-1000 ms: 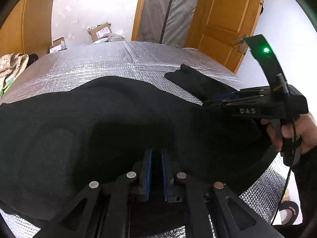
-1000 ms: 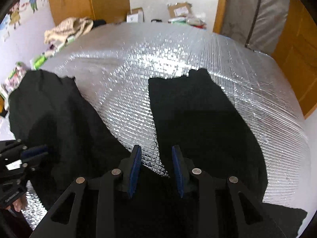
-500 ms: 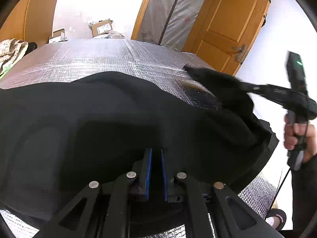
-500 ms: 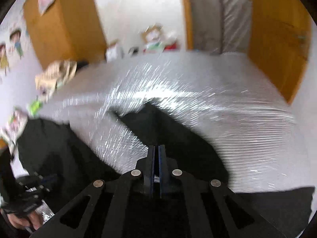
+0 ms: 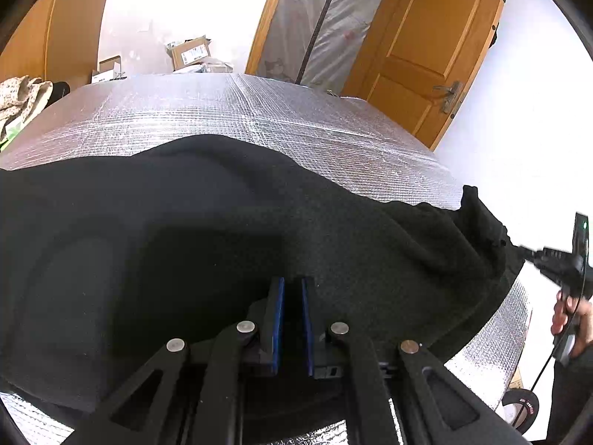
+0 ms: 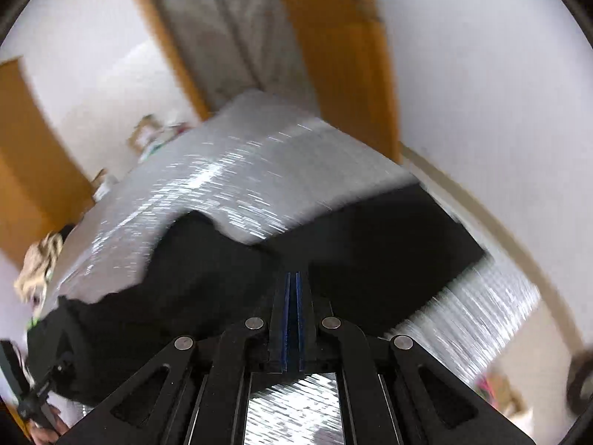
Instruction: Fold clothes
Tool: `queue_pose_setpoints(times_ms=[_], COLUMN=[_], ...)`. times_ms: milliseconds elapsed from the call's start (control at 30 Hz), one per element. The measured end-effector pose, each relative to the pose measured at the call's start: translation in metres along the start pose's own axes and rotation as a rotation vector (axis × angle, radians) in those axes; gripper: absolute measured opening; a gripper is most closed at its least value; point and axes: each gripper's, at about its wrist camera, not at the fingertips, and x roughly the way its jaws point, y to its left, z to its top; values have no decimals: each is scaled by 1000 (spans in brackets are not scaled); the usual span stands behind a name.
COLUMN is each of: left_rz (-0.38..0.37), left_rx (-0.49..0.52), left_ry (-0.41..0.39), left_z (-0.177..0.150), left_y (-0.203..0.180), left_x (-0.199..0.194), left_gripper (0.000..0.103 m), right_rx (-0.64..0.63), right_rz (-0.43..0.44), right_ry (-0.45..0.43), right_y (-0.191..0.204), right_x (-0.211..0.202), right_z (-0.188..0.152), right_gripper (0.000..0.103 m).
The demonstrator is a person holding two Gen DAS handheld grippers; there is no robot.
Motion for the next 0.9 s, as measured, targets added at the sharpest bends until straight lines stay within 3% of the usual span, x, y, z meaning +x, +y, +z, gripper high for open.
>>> queue_pose_setpoints(times_ms=[100,233,400,500,633,700,733,900], left_rz=[5,18,15,8,-8,-16,-20,-37], left_rx=[3,12,6,-1,-17,-25,-30,-43], left_ry=[0,-1,-4,-6,-6,-6,-6,-8], left_z=[0,0,-1,-1,-2,-1,-1,-2], left_y=[-1,-4,-2,-1,2,3,4,10], left_x=[0,0,0,-1,0,0,0,-1], left_gripper=[9,9,9,9,9,9,9,9], right_rx=[24,-165,-190,-116,-58,-13,6,87], right_rz=[-6,53,191,227,295,341,348,398], right_ry=[6,-31,42,111,132,135,132,67], right_y=[-15,18,55,58,57,55,53,43], right_x=[-4,-16,8,33,41,44,44,29], right_z=[-7,-12,-16,-14,-13,-11,-8,10], right_gripper=[9,31,32,33,33,25,6,1])
